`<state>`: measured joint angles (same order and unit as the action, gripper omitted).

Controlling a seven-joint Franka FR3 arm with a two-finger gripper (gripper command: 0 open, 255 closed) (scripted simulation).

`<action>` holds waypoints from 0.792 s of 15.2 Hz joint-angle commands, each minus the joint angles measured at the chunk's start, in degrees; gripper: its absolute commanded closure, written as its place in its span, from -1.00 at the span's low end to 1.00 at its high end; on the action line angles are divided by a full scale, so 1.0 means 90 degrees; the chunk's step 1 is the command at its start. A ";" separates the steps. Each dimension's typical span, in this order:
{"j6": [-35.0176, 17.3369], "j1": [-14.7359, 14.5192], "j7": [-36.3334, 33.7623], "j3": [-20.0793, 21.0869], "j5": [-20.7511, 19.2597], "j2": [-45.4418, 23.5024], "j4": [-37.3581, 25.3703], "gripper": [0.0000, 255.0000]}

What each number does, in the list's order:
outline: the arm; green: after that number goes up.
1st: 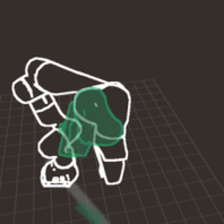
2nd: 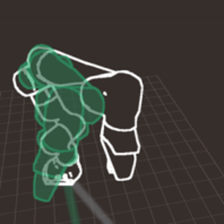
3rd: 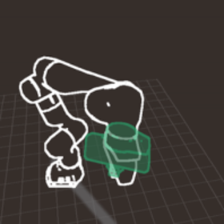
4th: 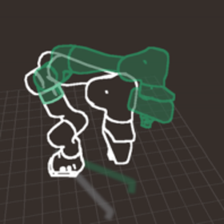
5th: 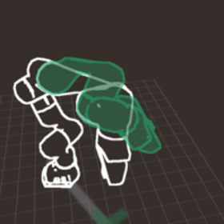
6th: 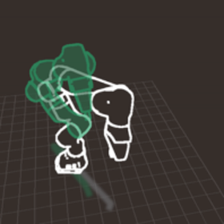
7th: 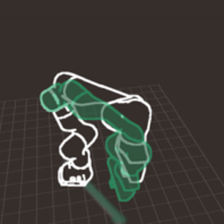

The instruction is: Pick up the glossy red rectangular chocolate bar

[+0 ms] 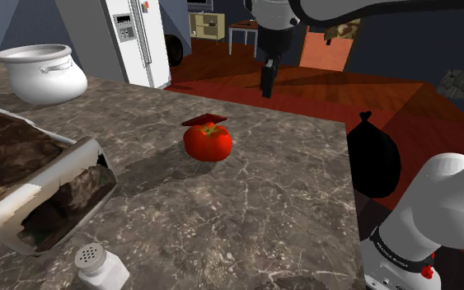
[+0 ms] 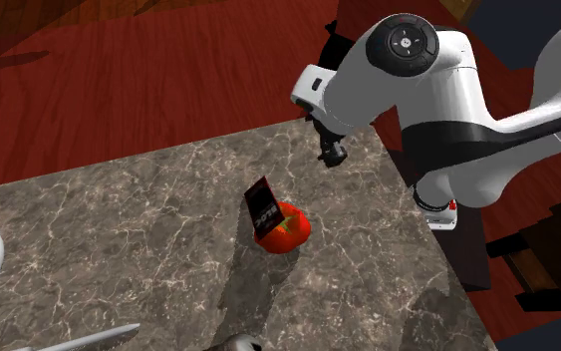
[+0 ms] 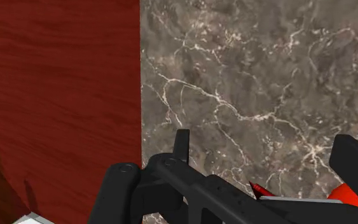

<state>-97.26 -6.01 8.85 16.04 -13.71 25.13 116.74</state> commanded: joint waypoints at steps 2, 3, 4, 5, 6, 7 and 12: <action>-0.0038 -0.0114 0.0018 0.0447 -0.0463 -0.0460 -0.0388 -1.00; -0.0030 -0.0151 0.0016 0.0601 -0.0632 -0.0627 -0.0534 -1.00; -0.0016 -0.0189 0.0011 0.0756 -0.0807 -0.0794 -0.0678 -1.00; 0.0001 -0.0229 0.0005 0.0911 -0.0989 -0.0963 -0.0818 -1.00; 0.0024 -0.0272 -0.0003 0.1066 -0.1178 -0.1133 -0.0956 -1.00; 0.0052 -0.0316 -0.0012 0.1222 -0.1374 -0.1305 -0.1090 -1.00; 0.0268 -0.0622 -0.0070 0.1958 -0.2455 -0.2198 -0.1705 -1.00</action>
<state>-95.01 -10.95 8.34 32.43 -33.81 6.54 101.81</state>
